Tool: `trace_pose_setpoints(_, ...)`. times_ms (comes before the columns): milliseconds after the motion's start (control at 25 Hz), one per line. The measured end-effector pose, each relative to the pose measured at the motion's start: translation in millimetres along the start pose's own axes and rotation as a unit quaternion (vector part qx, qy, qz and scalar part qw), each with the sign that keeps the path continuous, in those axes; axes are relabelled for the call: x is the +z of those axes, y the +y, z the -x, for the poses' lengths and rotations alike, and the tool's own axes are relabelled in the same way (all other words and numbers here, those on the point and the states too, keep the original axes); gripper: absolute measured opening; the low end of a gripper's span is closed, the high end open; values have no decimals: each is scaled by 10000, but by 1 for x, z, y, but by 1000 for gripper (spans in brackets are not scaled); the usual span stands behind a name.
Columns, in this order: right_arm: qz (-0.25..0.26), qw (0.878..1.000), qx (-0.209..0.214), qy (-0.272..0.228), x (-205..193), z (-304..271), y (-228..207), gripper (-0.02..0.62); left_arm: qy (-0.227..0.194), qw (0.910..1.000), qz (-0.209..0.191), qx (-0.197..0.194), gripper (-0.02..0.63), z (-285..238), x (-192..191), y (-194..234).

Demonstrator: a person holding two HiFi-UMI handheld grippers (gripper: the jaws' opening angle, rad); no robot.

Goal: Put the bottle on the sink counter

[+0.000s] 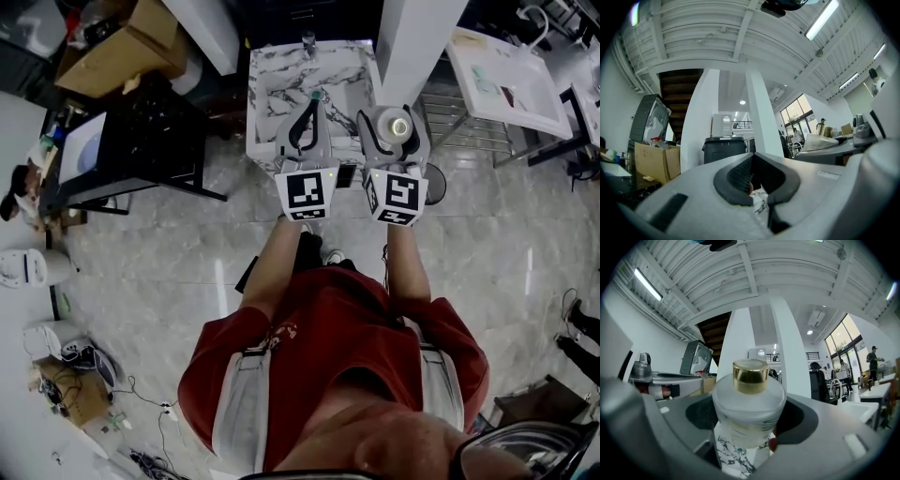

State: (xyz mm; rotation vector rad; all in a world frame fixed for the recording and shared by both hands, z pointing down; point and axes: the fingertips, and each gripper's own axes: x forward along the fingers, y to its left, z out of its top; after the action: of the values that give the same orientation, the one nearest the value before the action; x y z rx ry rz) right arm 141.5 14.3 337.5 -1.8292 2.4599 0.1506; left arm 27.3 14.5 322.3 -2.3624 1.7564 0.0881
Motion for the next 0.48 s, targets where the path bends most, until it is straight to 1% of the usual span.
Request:
trace_pose_setpoints(240,-13,10000,-21,13,-6,-8,-4,341,0,10000,-6,-65,-6,-10,-6,-3)
trace_pose_setpoints(480,70,10000,-10,-45,-4,-26,3,341,-72,9998,82,-154,-6,-26,-12,7)
